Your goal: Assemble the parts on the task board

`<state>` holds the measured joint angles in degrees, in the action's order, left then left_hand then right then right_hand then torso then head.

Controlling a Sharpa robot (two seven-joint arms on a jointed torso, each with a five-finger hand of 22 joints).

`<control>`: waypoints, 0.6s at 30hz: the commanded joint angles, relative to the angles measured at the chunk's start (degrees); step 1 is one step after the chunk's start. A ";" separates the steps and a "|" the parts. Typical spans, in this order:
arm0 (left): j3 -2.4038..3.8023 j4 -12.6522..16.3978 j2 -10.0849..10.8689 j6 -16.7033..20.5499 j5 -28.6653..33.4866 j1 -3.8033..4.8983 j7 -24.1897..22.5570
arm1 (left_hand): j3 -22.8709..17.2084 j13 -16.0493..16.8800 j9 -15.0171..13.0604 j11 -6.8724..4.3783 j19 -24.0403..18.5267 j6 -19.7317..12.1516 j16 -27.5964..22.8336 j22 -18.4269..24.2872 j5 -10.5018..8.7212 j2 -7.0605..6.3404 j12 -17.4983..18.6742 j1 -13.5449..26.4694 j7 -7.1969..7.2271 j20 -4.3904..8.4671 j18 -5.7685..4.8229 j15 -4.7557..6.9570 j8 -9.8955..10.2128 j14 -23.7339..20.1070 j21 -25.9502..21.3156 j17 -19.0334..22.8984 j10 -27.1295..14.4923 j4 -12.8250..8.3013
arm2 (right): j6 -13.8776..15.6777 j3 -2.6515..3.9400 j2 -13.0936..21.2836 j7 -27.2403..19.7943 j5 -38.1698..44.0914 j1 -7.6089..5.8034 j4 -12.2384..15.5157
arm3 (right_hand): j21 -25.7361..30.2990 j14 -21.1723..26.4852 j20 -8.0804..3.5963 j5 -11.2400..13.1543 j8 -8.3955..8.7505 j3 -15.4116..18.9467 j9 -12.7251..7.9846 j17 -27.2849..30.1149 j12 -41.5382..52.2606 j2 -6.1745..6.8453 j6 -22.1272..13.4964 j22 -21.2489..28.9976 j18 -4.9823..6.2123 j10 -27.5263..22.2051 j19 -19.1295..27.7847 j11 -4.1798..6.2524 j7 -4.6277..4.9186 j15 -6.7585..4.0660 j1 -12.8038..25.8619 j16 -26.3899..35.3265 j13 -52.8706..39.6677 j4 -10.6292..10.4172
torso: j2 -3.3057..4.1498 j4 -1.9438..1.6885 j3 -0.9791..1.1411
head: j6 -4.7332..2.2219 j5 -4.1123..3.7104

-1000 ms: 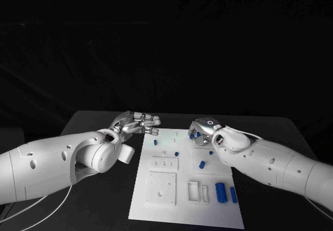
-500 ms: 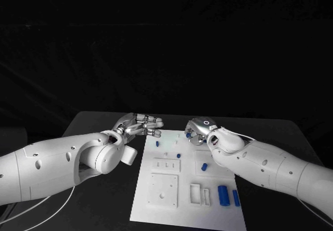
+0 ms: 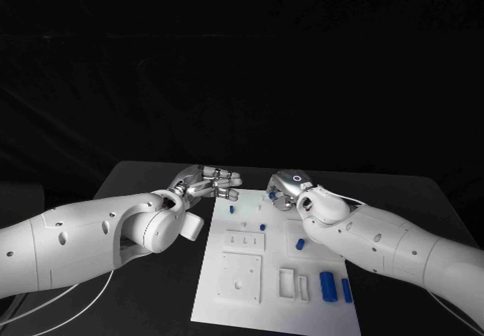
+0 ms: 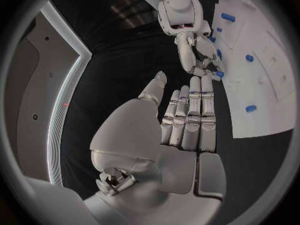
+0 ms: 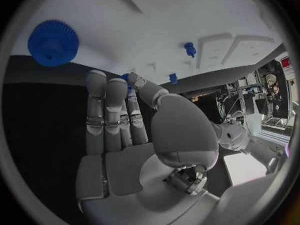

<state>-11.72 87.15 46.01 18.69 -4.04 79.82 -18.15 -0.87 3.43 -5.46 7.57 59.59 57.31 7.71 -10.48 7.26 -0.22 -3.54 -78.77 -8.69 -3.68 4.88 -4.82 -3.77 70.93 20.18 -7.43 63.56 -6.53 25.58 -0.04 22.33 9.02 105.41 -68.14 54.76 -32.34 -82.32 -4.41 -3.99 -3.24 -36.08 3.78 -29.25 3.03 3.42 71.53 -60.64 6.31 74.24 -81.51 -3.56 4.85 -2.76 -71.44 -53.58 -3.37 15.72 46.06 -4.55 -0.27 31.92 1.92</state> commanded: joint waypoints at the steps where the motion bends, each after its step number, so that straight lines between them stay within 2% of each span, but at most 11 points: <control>1: 0.06 0.09 -0.24 -0.57 -0.24 0.18 -0.31 | 0.01 0.09 -0.08 -0.15 0.21 -0.14 -0.21 0.07 -0.12 0.24 0.18 0.03 0.05 -0.08 -0.17 -0.04 0.16 -0.17 -0.35 0.05 -0.42 -0.06 | 1.56 0.03 -0.40 1.48 1.43 -0.03 -0.25 | 1.09 0.01 -0.05 0.11 -0.40 -0.46 0.06 0.01 0.31 0.07 0.33 -1.25 0.53 2.06 -0.66 1.71 -0.07 -0.39 -0.30 0.15 -0.12 0.07 | 0.02 0.02 -0.02 | -0.01 0.21; 10: 0.06 0.15 -0.46 -0.60 -0.24 0.30 -0.27 | 0.01 0.09 -0.08 -0.15 0.21 -0.14 -0.21 0.07 -0.12 0.24 0.18 0.03 0.05 -0.08 -0.17 -0.04 0.16 -0.17 -0.35 0.05 -0.42 -0.06 | 2.10 0.04 -1.37 1.73 1.55 -0.03 -0.72 | 1.09 0.01 -0.05 0.11 -0.40 -0.46 0.06 0.01 0.31 0.07 0.33 -1.25 0.53 2.06 -0.66 1.71 -0.07 -0.39 -0.30 0.15 -0.12 0.07 | 0.20 -0.02 0.08 | 0.04 0.65; 18: 0.06 0.31 -0.49 -0.60 -0.24 0.53 -0.26 | -0.02 0.09 -0.09 -0.15 0.16 -0.07 -0.24 0.12 -0.11 0.27 0.18 0.03 0.08 -0.07 -0.15 -0.03 0.15 -0.12 -0.19 0.08 -0.43 -0.18 | 2.89 0.04 -1.76 2.00 1.77 -0.02 -0.65 | 2.05 0.03 -0.05 0.00 -0.39 -0.52 0.05 0.03 0.31 0.12 0.30 -2.08 0.55 2.03 -0.96 1.69 -0.06 -0.41 -0.33 0.19 -0.13 0.05 | 0.51 -0.19 0.05 | -0.07 0.58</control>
<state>-11.70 87.28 45.64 18.69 -4.05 80.23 -18.10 -0.87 3.43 -5.46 7.56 59.59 57.31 7.71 -10.41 7.26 -0.22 -3.54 -78.77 -8.69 -3.68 4.88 -4.82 -3.78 70.93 20.18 -7.43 63.56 -6.53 27.30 -0.02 20.67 10.46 106.20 -68.15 54.00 -30.45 -82.32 -4.48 -3.98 -3.49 -36.31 3.78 -29.24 3.29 4.09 71.51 -62.66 6.19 74.23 -81.99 -3.54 4.86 -2.76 -71.67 -53.58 -3.41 15.80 46.44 -4.70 -0.21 31.93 2.53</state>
